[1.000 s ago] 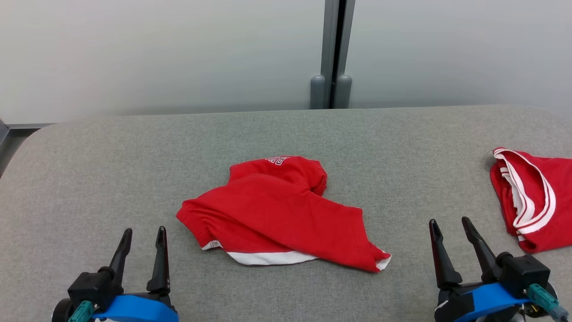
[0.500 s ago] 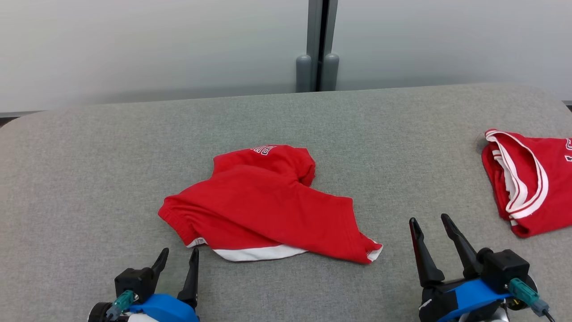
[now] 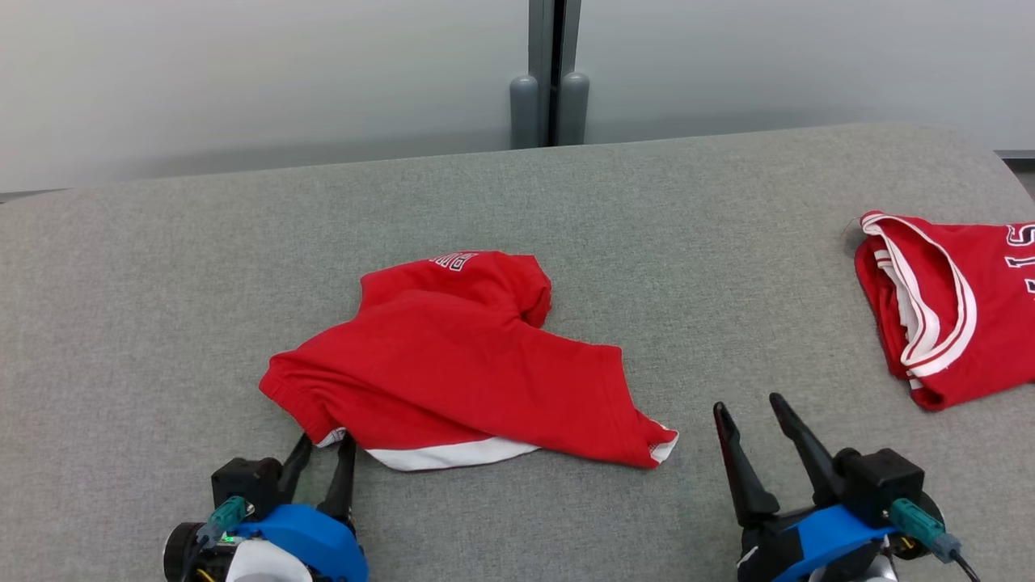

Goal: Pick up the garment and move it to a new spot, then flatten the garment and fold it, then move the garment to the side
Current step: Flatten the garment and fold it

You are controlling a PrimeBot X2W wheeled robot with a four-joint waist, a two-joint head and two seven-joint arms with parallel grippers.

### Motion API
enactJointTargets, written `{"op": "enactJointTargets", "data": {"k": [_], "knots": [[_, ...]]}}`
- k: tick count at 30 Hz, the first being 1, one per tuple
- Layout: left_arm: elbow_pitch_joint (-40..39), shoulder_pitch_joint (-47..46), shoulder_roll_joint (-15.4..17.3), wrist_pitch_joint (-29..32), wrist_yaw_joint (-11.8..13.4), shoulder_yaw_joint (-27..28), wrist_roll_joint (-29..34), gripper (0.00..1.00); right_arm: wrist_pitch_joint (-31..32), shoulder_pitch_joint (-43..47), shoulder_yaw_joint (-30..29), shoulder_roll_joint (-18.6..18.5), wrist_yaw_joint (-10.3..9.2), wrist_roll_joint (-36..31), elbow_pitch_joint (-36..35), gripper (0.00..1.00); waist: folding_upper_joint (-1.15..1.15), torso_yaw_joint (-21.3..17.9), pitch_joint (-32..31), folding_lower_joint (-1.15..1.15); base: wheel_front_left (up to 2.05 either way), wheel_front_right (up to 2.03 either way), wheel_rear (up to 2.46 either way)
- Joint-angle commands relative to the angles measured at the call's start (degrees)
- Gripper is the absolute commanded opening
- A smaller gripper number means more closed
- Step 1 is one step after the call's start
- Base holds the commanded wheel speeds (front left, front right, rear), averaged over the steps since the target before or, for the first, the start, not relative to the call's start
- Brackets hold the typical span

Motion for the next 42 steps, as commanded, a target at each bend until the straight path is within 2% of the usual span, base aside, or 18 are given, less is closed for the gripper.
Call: {"op": "enactJointTargets", "data": {"k": [1, 7, 11, 22, 30, 31, 32, 33, 38, 42], "knots": [[-0.24, -1.01, 0.24, -0.24, -0.39, -0.2, -0.3, 0.0, 0.13, -0.58, 0.17, -0.09, 0.03, 0.25, 0.16, 1.0, 0.0, 0.02, 0.04, -0.01, 0.0, 0.0, 0.0], [-1.48, -1.35, 0.69, -0.24, -0.25, -1.73, -1.54, 0.0, 3.11, -0.44, 3.78, -0.09, 0.03, -0.2, 3.17, 1.0, 0.0, 0.61, 0.71, -0.01, 0.0, 0.0, 0.0], [-2.5, -1.72, 1.01, -0.24, -0.26, -3.01, -2.35, 0.0, 3.81, -2.26, 7.1, -0.1, 0.03, -1.74, 7.71, 1.0, 0.0, 1.38, 1.52, -0.01, 0.0, 0.0, 0.0], [-3.44, -2.26, 1.73, -0.25, -0.26, -4.24, -3.3, 0.0, 1.24, -7.14, 9.9, -0.34, 0.03, -6.3, 17.4, 1.0, 0.0, 1.98, 2.3, -0.01, 0.0, 0.0, 0.0], [-3.69, -2.45, 1.99, -0.25, -0.27, -4.45, -3.84, 0.0, -0.41, -11.38, 12.18, -0.23, 0.02, -6.8, 26.32, 1.0, 0.0, 1.86, 2.47, -0.01, 0.0, 0.0, 0.0], [-3.79, -2.47, 2.01, -0.25, -0.27, -4.49, -3.87, 0.0, -0.62, -11.83, 12.47, -0.23, 0.02, -6.59, 27.35, 0.7, 0.0, 1.89, 2.46, -0.01, 0.0, 0.0, 0.0], [-3.91, -2.49, 2.01, -0.25, -0.27, -4.55, -3.78, 0.0, -0.68, -12.21, 12.82, -0.22, 0.02, -6.35, 28.35, 0.07, 0.0, 1.93, 2.44, -0.01, 0.0, 0.0, 0.0], [-4.08, -2.5, 2.04, -0.25, -0.27, -4.56, -3.76, 0.0, -0.85, -12.48, 13.12, -0.2, 0.02, -6.19, 29.17, 0.0, 0.0, 1.96, 2.41, -0.01, 0.0, 0.0, 0.0], [-6.06, -1.94, 2.24, -0.26, -0.27, -4.29, -4.18, 0.0, -1.99, -12.64, 13.63, -0.14, 0.04, -2.29, 29.86, 0.0, 0.0, 1.94, 1.83, -0.01, 0.0, 0.0, 0.0], [-9.44, -0.13, 2.97, -0.25, -0.27, -4.03, -5.59, 0.0, -1.94, -11.95, 15.4, -0.51, 0.04, 3.89, 24.88, 0.0, 0.0, 1.46, 1.12, -0.01, 0.0, 0.0, 0.0]]}}
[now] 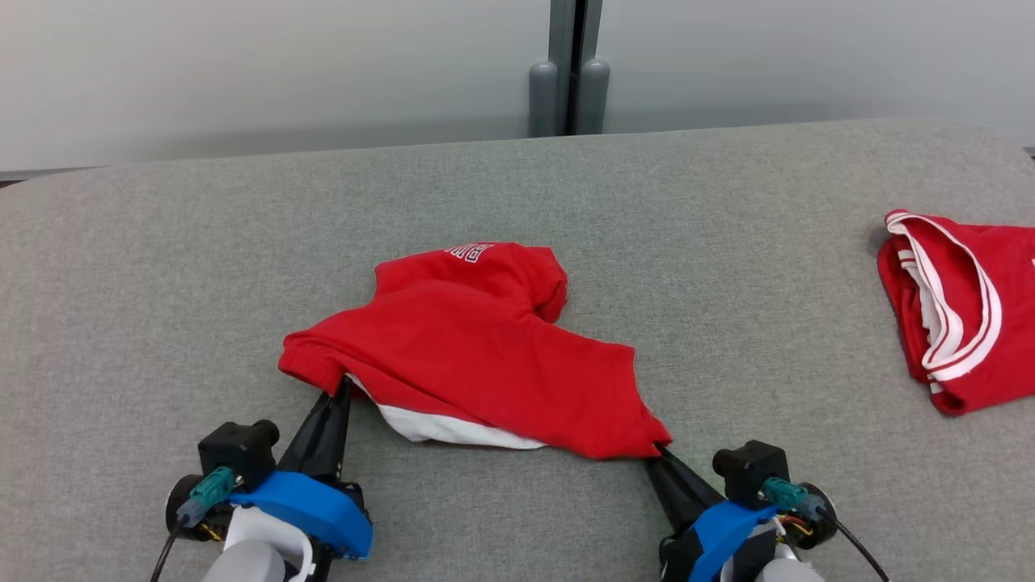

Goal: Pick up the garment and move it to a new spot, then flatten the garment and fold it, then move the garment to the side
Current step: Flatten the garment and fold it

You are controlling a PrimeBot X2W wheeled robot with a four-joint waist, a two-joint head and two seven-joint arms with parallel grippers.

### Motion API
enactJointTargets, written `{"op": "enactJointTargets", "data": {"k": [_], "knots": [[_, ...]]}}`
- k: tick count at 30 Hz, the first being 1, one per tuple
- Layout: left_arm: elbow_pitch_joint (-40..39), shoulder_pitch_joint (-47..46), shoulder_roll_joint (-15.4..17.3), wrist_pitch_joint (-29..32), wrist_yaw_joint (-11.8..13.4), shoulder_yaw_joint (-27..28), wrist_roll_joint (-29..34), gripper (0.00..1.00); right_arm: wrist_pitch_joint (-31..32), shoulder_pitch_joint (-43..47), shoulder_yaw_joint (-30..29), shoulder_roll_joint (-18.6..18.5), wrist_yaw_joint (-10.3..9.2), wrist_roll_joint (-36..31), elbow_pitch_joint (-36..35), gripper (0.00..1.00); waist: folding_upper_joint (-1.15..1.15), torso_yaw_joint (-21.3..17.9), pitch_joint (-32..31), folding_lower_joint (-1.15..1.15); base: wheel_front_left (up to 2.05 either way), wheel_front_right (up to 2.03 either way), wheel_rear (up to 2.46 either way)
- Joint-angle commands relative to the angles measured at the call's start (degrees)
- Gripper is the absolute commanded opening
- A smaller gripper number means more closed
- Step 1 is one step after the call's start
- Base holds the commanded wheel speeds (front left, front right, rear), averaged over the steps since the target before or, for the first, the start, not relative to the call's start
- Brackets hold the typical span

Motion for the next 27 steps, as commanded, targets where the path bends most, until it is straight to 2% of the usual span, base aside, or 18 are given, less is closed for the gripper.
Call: {"op": "enactJointTargets", "data": {"k": [1, 3, 6, 12, 21, 25, 27], "knots": [[-1.67, 1.45, 1.0, -0.26, -0.08, 0.61, -1.03, 0.0, 0.93, 0.86, 1.74, -0.94, 0.04, 3.53, -3.58, 0.0, 0.0, -0.48, -0.47, 0.0, 0.0, 0.0, 0.0], [-4.74, 1.93, 1.45, -0.26, -0.08, 0.98, -2.42, 0.0, 2.72, 1.84, 5.43, -2.75, 0.04, 8.99, -9.64, 0.0, 0.0, -0.93, -0.9, 0.0, 0.0, 0.0, 0.0], [-10.23, 3.73, 2.89, -0.25, -0.08, 1.01, -4.73, 0.0, 5.34, 3.41, 6.22, -8.69, 0.03, 14.71, -18.98, 0.0, 0.0, -1.45, -1.45, 0.0, 0.0, 0.0, 0.0], [-23.81, 5.48, 6.91, 4.58, -0.05, 2.1, -8.72, 0.0, 9.87, 7.91, 0.42, -14.69, 0.03, 21.45, -34.25, 0.0, 0.0, -1.0, -1.87, 0.0, 0.0, 0.0, 0.0], [-40.99, 3.31, 9.47, 13.51, 0.17, 2.07, -13.03, 0.0, 15.61, 10.3, -6.4, -14.21, 0.04, 28.29, -49.16, 0.0, 0.0, -1.12, 0.0, 0.0, 0.0, 0.0, 0.0], [-43.77, -1.54, 10.82, 17.4, 0.2, 2.8, -14.67, 0.0, 19.43, 5.92, -7.97, -15.08, 0.04, 29.92, -52.5, 0.0, 0.0, -2.0, 2.88, 0.0, 0.0, 0.0, 0.0], [-43.03, -5.13, 11.99, 19.92, 0.3, 3.42, -15.36, 0.0, 21.53, 1.76, -8.09, -14.29, 0.04, 31.16, -52.7, 0.0, 0.0, -2.84, 4.97, 0.0, 0.0, 0.0, 0.0]]}}
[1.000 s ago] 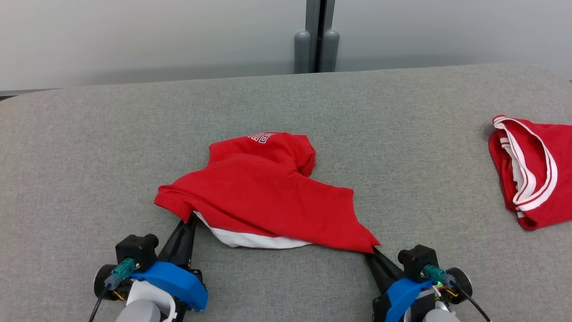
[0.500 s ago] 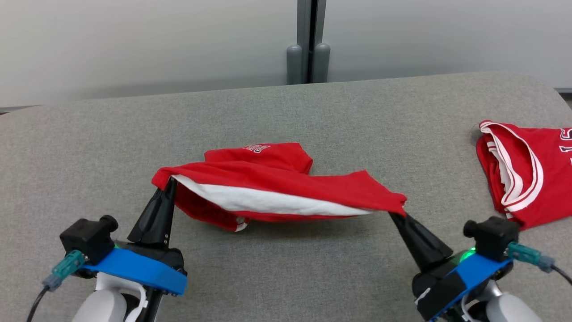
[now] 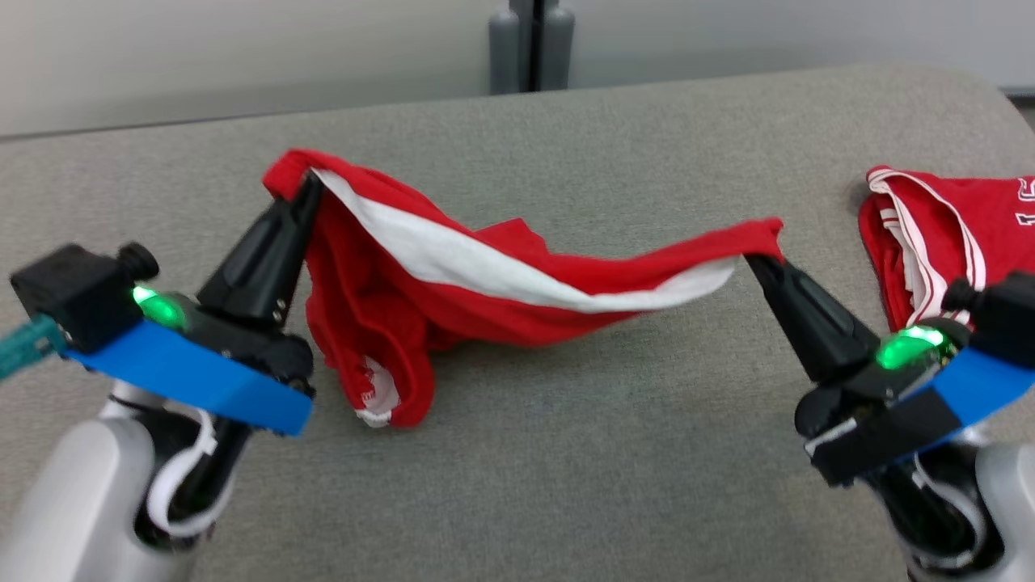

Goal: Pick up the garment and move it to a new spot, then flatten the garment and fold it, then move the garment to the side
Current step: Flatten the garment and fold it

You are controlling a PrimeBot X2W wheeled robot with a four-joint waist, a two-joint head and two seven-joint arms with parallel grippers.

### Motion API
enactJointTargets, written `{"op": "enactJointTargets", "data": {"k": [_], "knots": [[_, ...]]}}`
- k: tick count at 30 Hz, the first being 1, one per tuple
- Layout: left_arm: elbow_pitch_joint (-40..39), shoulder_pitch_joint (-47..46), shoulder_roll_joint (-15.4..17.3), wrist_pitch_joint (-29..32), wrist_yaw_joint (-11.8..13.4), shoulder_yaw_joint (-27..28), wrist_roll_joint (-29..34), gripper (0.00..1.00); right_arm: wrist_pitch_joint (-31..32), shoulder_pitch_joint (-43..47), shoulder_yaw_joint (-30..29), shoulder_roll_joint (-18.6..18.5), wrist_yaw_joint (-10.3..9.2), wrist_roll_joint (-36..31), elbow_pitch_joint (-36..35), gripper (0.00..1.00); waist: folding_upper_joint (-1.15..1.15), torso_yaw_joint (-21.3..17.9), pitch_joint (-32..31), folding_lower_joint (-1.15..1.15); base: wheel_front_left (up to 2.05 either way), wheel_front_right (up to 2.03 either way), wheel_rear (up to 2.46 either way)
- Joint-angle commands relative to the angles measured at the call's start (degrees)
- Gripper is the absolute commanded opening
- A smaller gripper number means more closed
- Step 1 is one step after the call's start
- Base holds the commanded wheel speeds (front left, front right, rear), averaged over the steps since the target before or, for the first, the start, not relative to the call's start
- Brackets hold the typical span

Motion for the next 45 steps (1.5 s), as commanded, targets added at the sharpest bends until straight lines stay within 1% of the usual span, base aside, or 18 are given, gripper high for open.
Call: {"op": "enactJointTargets", "data": {"k": [1, 4, 6, 7, 10, 12, 14, 17, 19, 22, 24, 27, 30, 35, 38, 40, 43, 45], "knots": [[1.13, -5.26, 1.49, 2.76, 0.32, 1.11, -0.78, 0.0, 2.07, -6.05, -0.15, 1.05, 0.04, 2.01, 0.19, 0.0, 0.0, -0.67, 2.92, 0.0, 0.0, 0.0, 0.0], [4.24, -13.37, 3.66, 6.74, 0.48, 2.13, -0.51, 0.0, 4.5, -16.34, -0.78, 1.69, 0.05, 3.13, 4.29, 0.0, 0.0, -1.71, 6.94, 0.0, 0.0, 0.0, 0.0], [7.11, -18.9, 3.97, 8.67, 0.47, 2.61, -0.83, 0.0, 5.43, -23.65, -0.61, 2.62, 0.05, 3.05, 8.35, 0.0, 0.0, -2.29, 9.36, 0.0, 0.0, 0.0, 0.0], [7.11, -18.9, 3.97, 8.67, 0.47, 2.61, -0.83, 0.0, 5.43, -23.65, -0.61, 2.62, 0.05, 3.05, 8.35, 0.0, 0.0, -2.29, 9.36, 0.0, 0.0, 0.0, 0.0], [11.6, -27.79, 5.27, 9.99, 0.86, 3.89, 0.34, 0.0, 4.43, -34.84, -1.05, 3.98, 0.04, 2.23, 15.14, 0.0, 0.0, -3.18, 12.3, 0.0, 0.0, 0.0, 0.0], [14.42, -33.17, 5.83, 9.69, 0.9, 4.23, 1.92, 0.0, 1.64, -41.65, -1.69, 5.4, 0.05, 0.62, 19.71, 0.0, 0.0, -3.69, 13.72, 0.0, 0.0, 0.0, 0.0], [16.85, -38.4, 6.04, 8.28, 1.06, 4.69, 3.72, 0.0, -2.51, -47.83, -2.66, 6.66, 0.04, -1.35, 23.9, 0.0, 0.0, -3.98, 14.78, 0.0, 0.0, 0.0, 0.0], [20.17, -44.6, 5.83, 4.96, 1.12, 4.59, 6.71, 0.0, -9.78, -55.23, -3.33, 7.6, 0.03, -4.76, 28.73, 0.0, 0.0, -4.04, 15.32, 0.0, 0.0, 0.0, 0.0], [22.05, -47.33, 5.16, 2.91, 0.9, 3.86, 7.74, 0.0, -13.83, -58.48, -2.32, 7.35, 0.03, -6.71, 31.06, 0.0, 0.0, -3.99, 15.3, 0.0, 0.0, 0.0, 0.0], [24.03, -48.94, 4.53, 0.0, 0.38, 2.41, 8.49, 0.0, -17.46, -60.37, -0.35, 6.81, 0.03, -7.12, 34.24, 0.0, 0.0, -3.82, 15.17, 0.0, 0.0, 0.0, 0.0], [24.89, -47.92, 4.14, -2.15, 0.18, 0.8, 8.55, 0.0, -18.28, -59.3, 1.17, 6.21, 0.04, -6.66, 36.27, 0.0, 0.0, -3.76, 15.17, 0.0, 0.0, 0.0, 0.0], [26.87, -44.16, 4.2, -5.31, -0.1, -2.29, 8.95, 0.0, -17.0, -55.28, 4.2, 4.85, 0.04, -5.78, 39.55, 0.0, 0.0, -3.54, 15.21, 0.0, 0.0, 0.0, 0.0], [29.3, -39.05, 3.56, -8.83, -0.19, -5.55, 8.37, 0.0, -12.81, -50.13, 7.98, 3.13, 0.04, -3.96, 42.34, 0.0, 0.0, -3.39, 14.76, 0.0, 0.0, 0.0, 0.0], [32.01, -28.02, 3.37, -12.35, -0.23, -14.21, 5.84, 0.0, -3.98, -39.43, 14.14, -1.86, 0.04, 0.13, 43.99, 0.0, 0.0, -2.86, 12.0, 0.0, 0.0, 0.0, 0.0], [31.35, -20.87, 3.52, -12.09, -0.1, -19.33, 2.11, 0.0, 2.24, -32.86, 16.07, -6.0, 0.04, 2.54, 42.37, 0.0, 0.0, -2.27, 9.35, 0.0, 0.0, 0.0, 0.0], [30.13, -16.02, 4.68, -11.01, -0.11, -21.54, -0.28, 0.0, 6.14, -28.56, 15.93, -9.09, 0.03, 3.6, 40.23, 0.0, 0.0, -1.96, 7.33, 0.0, 0.0, 0.0, 0.0], [27.07, -8.06, 6.74, -8.72, 0.0, -23.51, -3.41, 0.0, 10.77, -21.28, 13.48, -13.03, 0.03, 3.82, 35.65, 0.0, 0.0, -1.53, 4.33, 0.0, 0.0, 0.0, 0.0], [23.65, -3.11, 8.55, -6.45, 1.26, -24.49, -4.96, 0.0, 14.61, -15.38, 10.67, -14.87, 0.03, 4.61, 32.2, 0.0, 0.0, -0.93, 2.83, 0.0, 0.0, 0.0, 0.0]]}}
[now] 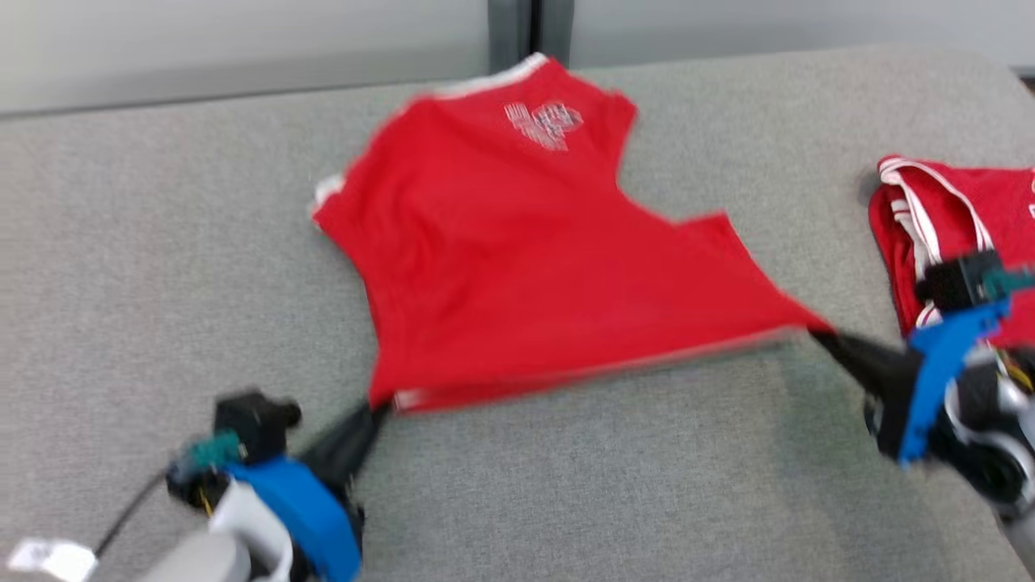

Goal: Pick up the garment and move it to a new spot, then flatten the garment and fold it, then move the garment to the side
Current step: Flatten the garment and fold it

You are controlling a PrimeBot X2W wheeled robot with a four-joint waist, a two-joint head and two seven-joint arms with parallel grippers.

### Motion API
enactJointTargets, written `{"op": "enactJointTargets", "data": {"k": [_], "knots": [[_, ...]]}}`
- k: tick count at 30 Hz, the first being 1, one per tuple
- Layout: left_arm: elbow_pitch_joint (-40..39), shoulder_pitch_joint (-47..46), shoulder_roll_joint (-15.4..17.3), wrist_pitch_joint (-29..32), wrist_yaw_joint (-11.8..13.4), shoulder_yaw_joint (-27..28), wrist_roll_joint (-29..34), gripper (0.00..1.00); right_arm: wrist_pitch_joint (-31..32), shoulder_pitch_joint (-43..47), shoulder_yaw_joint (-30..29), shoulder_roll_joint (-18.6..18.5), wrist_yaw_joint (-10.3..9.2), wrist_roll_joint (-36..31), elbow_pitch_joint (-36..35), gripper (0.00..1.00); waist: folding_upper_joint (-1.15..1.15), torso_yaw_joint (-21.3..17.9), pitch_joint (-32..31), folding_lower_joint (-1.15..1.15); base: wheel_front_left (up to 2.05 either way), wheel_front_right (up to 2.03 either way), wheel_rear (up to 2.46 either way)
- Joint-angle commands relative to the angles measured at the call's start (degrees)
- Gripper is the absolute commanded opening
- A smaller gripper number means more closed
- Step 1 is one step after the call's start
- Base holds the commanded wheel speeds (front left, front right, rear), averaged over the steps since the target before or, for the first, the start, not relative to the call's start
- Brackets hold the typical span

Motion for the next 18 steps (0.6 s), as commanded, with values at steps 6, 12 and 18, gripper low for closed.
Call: {"op": "enactJointTargets", "data": {"k": [6, 12, 18], "knots": [[-16.49, 13.42, 7.76, 9.61, 6.95, -2.58, -3.8, 0.0, 12.4, 22.02, -16.38, -1.51, -0.07, -1.88, -15.39, 0.0, 0.0, 1.88, -2.56, 0.02, 0.0, 0.0, 0.0], [-33.3, 20.73, 12.16, 15.31, 12.66, -3.02, -8.1, 0.0, 26.36, 37.62, -33.29, 8.84, -0.03, -9.98, -34.85, 0.0, 0.0, 3.96, -1.93, 0.02, 0.0, 0.0, 0.0], [-38.73, 18.4, 12.22, 15.79, 14.82, -0.9, -8.2, 0.0, 32.59, 34.69, -36.11, 15.08, -0.01, -16.23, -48.25, 0.0, 0.0, 4.82, -0.74, 0.02, 0.0, 0.0, 0.0]]}}
